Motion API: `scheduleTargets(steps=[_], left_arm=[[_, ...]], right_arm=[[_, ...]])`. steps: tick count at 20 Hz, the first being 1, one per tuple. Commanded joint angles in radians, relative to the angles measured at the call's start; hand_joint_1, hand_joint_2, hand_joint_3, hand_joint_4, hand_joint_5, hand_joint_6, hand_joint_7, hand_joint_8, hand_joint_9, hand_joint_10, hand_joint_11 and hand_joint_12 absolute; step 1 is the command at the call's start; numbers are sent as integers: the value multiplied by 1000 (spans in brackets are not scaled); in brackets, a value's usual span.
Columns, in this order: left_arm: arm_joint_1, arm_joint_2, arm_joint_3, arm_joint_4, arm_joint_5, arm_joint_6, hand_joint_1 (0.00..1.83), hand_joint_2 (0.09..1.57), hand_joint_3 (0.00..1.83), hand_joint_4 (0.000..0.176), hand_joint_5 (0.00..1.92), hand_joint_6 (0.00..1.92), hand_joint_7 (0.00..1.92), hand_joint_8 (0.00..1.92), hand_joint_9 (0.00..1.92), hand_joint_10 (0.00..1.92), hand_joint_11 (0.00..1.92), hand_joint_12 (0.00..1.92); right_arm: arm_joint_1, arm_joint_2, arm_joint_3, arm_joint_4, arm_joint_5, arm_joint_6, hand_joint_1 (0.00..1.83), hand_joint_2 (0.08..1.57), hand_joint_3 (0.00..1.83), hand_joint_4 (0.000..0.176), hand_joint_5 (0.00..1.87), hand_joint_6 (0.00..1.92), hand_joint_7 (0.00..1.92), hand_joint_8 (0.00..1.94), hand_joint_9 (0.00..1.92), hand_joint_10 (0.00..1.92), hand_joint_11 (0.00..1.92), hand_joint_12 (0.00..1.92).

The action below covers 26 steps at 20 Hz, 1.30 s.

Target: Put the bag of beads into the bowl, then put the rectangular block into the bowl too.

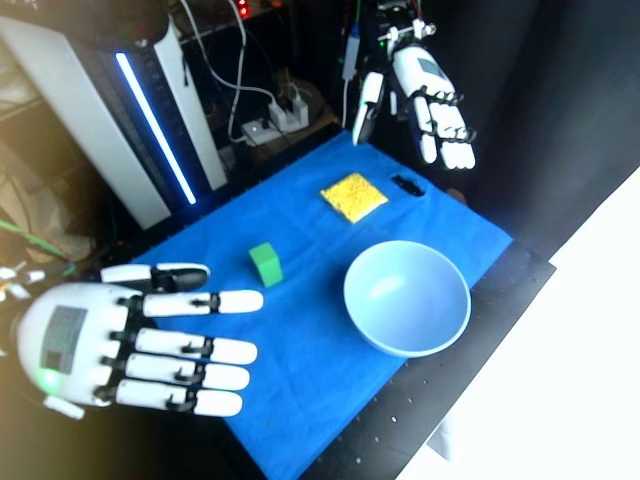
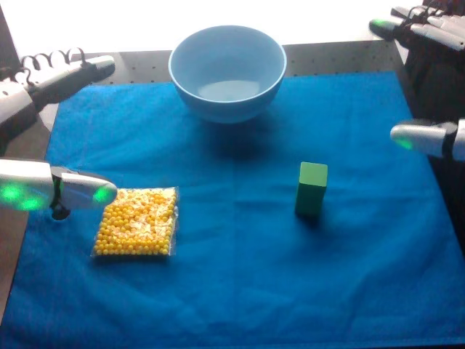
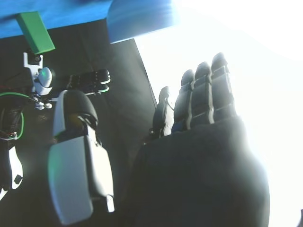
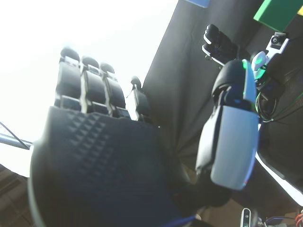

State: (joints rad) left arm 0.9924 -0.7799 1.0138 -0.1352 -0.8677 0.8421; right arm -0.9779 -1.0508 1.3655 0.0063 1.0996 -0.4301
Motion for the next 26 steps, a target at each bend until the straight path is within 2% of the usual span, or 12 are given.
scheduleTargets(steps=[1, 3, 5, 7, 9, 10, 12, 14, 16, 20, 22, 26], left_arm=[[-23, 6, 4, 16, -65, -4, 739, 925, 11, 98, 64, 1, 91, 2, 57, 8, 0, 255], [-63, 4, 8, 76, 12, -4, 690, 903, 0, 117, 43, 1, 55, 1, 8, 3, 0, 96], [-93, 3, 11, 134, 83, -4, 722, 890, 0, 77, 94, 6, 123, 10, 85, 10, 1, 136], [-123, -13, 22, 196, 173, -4, 835, 886, 0, 47, 192, 5, 241, 6, 215, 10, 0, 514], [-146, -30, 31, 245, 239, -4, 903, 873, 0, 56, 275, 4, 341, 5, 300, 14, 0, 522], [-159, -35, 32, 269, 264, -4, 924, 854, 0, 58, 345, 9, 417, 9, 405, 32, 0, 730], [-198, -48, 31, 357, 348, -3, 916, 845, 0, 68, 377, 3, 489, 6, 491, 30, 0, 802], [-221, -65, 30, 411, 396, -3, 949, 820, 0, 108, 378, 1, 522, 4, 560, 27, 0, 938], [-224, -79, 32, 423, 408, -3, 905, 826, 0, 118, 377, 1, 544, 3, 593, 16, 0, 903], [-226, -103, 50, 429, 433, -2, 914, 836, 0, 101, 362, 1, 610, 20, 633, 18, 0, 928], [-228, -118, 60, 430, 439, 6, 900, 900, 4, 52, 454, 7, 712, 14, 713, 32, 0, 991], [-278, -159, 62, 376, 530, 204, 912, 1007, 2, 28, 578, 3, 791, 4, 805, 48, 29, 1074]], right_arm=[[5, 3, 7, 29, 114, 4, 619, 1097, 7, 176, 150, 4, 18, 2, 0, 0, 3, 87], [4, 3, 7, 29, 111, 4, 575, 1099, 4, 172, 144, 1, 22, 2, 12, 4, 14, 101], [4, 1, 11, 29, 108, 4, 574, 1102, 0, 162, 149, 0, 32, 0, 29, 0, 0, 176], [4, -1, 13, 28, 105, 4, 578, 1118, 3, 165, 158, 2, 46, 2, 33, 0, 0, 177], [4, -1, 14, 27, 103, 4, 603, 1129, 4, 161, 169, 4, 63, 6, 40, 2, 0, 181], [4, -1, 15, 27, 102, 4, 598, 1143, 9, 151, 161, 0, 64, 5, 43, 3, 0, 184], [4, 0, 17, 26, 102, 4, 613, 1161, 7, 144, 164, 1, 66, 2, 44, 2, 0, 160], [4, 0, 18, 26, 102, 4, 609, 1167, 6, 145, 165, 1, 70, 2, 40, 0, 0, 148], [4, 0, 18, 26, 102, 4, 612, 1171, 4, 148, 168, 0, 71, 0, 37, 0, 0, 113], [3, -1, 17, 25, 102, 4, 608, 1178, 3, 154, 160, 0, 65, 0, 26, 2, 0, 55], [0, -2, 17, 25, 102, 4, 593, 1201, 9, 150, 161, 1, 65, 2, 27, 2, 5, 61], [-8, -2, 16, 25, 102, 4, 515, 1202, 0, 175, 156, 3, 67, 4, 23, 2, 7, 35]])
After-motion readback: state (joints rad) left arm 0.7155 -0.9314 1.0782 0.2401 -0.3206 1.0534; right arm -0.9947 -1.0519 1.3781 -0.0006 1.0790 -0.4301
